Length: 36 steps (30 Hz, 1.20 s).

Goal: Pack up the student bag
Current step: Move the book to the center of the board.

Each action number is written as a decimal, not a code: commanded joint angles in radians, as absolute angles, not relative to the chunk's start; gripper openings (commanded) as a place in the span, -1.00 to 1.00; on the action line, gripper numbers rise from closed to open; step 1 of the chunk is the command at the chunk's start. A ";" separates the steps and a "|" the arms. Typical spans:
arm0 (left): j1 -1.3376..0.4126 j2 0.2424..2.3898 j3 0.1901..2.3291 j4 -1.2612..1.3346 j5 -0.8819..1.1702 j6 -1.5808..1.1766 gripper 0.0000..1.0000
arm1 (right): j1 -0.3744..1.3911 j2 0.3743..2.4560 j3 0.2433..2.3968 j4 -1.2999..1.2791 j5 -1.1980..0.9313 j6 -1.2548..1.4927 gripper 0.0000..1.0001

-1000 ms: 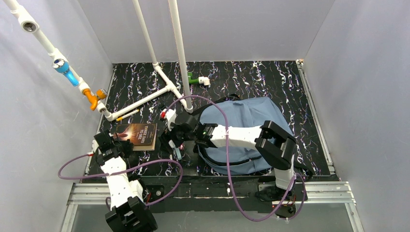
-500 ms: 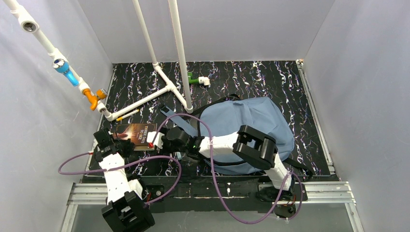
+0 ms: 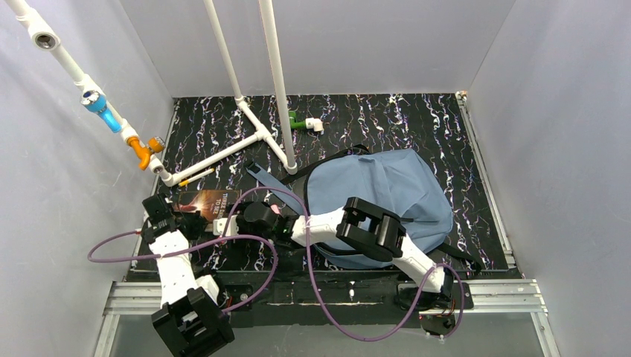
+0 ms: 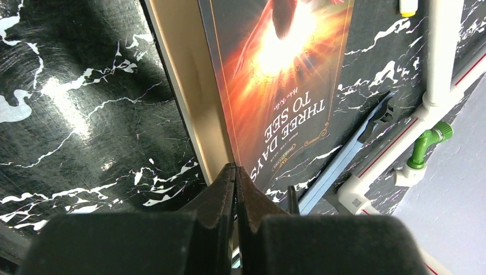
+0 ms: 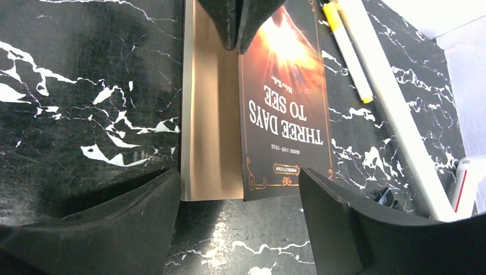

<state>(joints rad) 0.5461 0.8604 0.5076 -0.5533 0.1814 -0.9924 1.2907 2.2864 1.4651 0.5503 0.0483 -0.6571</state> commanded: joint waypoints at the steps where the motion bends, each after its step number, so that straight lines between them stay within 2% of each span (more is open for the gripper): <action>1: 0.540 0.866 0.538 -0.571 0.197 -0.984 -1.00 | 1.293 2.322 1.529 0.555 0.037 -0.685 0.63; 3: 0.539 0.865 0.537 -0.571 0.198 -0.978 -1.00 | 1.293 2.340 1.560 0.544 0.044 -0.674 0.47; 7: 0.535 0.860 0.530 -0.578 0.194 -0.976 -1.00 | 1.293 2.344 1.576 0.551 0.086 -0.652 -0.39; 9: 0.534 0.858 0.522 -0.577 0.198 -0.981 -0.96 | 1.293 2.341 1.576 0.556 0.108 -0.639 -0.64; 10: 0.534 0.858 0.517 -0.577 0.203 -0.982 -0.82 | 1.293 2.335 1.572 0.560 0.112 -0.631 -0.76; 12: 0.534 0.859 0.512 -0.570 0.230 -0.971 -0.23 | 1.292 2.315 1.558 0.565 0.114 -0.611 -0.97; 13: 0.533 0.862 0.511 -0.570 0.245 -0.968 0.04 | 1.290 2.302 1.547 0.570 0.112 -0.595 -0.97; 14: 0.532 0.867 0.509 -0.569 0.263 -0.963 0.22 | 1.288 2.288 1.536 0.574 0.101 -0.573 -0.97; 16: 0.528 0.886 0.503 -0.564 0.292 -0.955 0.44 | 1.281 2.262 1.518 0.578 0.071 -0.527 -0.97; 18: 0.528 0.912 0.486 -0.537 0.330 -0.954 0.54 | 1.278 2.241 1.500 0.585 0.055 -0.483 -0.97; 22: 0.526 0.970 0.461 -0.478 0.394 -0.968 0.57 | 1.278 2.202 1.458 0.616 0.039 -0.412 -0.97; 27: 0.526 0.962 0.437 -0.437 0.349 -0.992 0.53 | 1.271 2.172 1.427 0.640 0.041 -0.380 -0.97; 34: 0.526 1.025 0.373 -0.251 0.308 -1.075 0.39 | 1.252 2.124 1.390 0.593 0.069 -0.322 -0.97; 36: 0.526 1.060 0.376 -0.234 0.298 -1.084 0.33 | 1.252 2.108 1.359 0.610 0.089 -0.317 -0.92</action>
<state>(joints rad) 0.5278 1.0119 0.3927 -0.3180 0.3302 -1.0443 1.2625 2.1834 1.4071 0.5587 0.0532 -0.3634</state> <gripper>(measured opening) 0.691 0.028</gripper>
